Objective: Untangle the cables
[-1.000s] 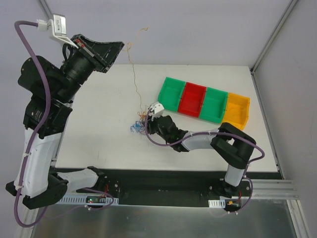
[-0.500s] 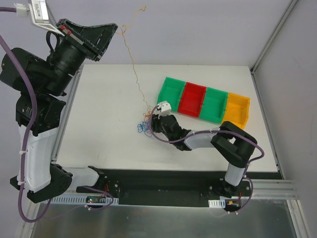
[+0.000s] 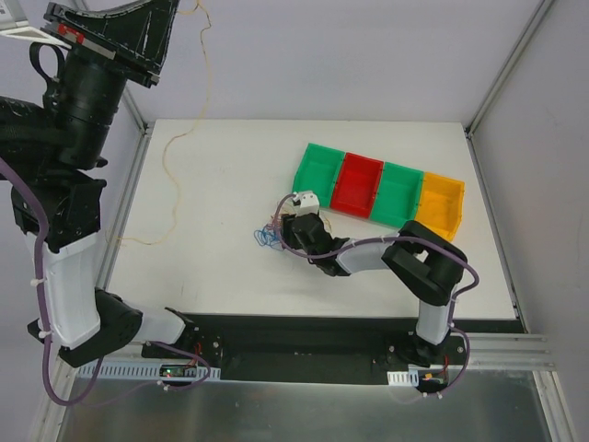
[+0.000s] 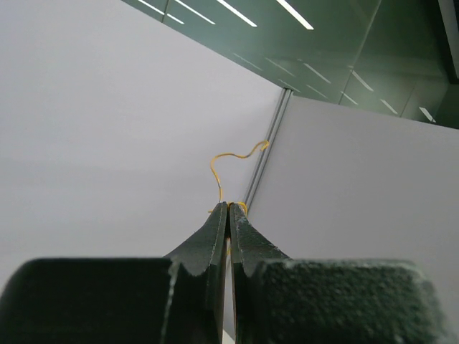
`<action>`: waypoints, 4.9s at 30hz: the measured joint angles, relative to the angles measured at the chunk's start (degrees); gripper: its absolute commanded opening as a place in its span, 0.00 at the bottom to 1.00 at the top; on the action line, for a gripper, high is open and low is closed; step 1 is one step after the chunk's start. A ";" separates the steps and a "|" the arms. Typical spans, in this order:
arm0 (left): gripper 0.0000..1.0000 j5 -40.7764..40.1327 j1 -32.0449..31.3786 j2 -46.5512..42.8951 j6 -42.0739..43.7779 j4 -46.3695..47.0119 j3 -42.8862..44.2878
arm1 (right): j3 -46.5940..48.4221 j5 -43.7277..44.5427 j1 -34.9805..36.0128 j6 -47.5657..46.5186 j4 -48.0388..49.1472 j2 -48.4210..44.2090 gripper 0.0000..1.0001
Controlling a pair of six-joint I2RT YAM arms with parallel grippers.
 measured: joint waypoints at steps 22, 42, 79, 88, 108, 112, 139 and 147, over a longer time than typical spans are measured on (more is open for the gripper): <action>0.00 20.31 -13.86 5.75 -10.86 3.69 -25.53 | -8.85 2.69 -8.28 7.65 -48.76 -68.30 0.70; 0.00 22.71 -24.11 24.39 -10.84 6.03 -41.81 | -7.04 10.29 -8.68 16.61 -85.61 -102.40 0.69; 0.99 25.51 -1.14 -6.64 -2.91 -4.02 -67.17 | -14.49 -18.69 -7.10 9.70 -69.94 -54.71 0.70; 0.99 17.35 -0.35 -8.57 7.58 -9.22 -67.17 | -6.29 -20.72 -4.50 5.25 -70.05 -41.16 0.71; 0.99 11.98 0.00 -11.78 11.52 -10.40 -72.81 | -18.14 -10.36 -7.13 53.27 -70.58 -50.64 0.54; 0.99 11.91 0.00 -11.78 11.58 -10.43 -72.81 | -19.98 -10.19 -7.13 56.70 -68.74 -50.38 0.45; 0.99 11.87 0.00 -12.81 11.58 -10.19 -73.61 | 17.16 4.87 -31.34 6.45 -70.42 -57.57 0.01; 0.99 12.02 -0.02 -12.81 11.52 -9.75 -74.55 | 25.94 9.33 -43.04 -1.97 -62.10 -47.78 0.00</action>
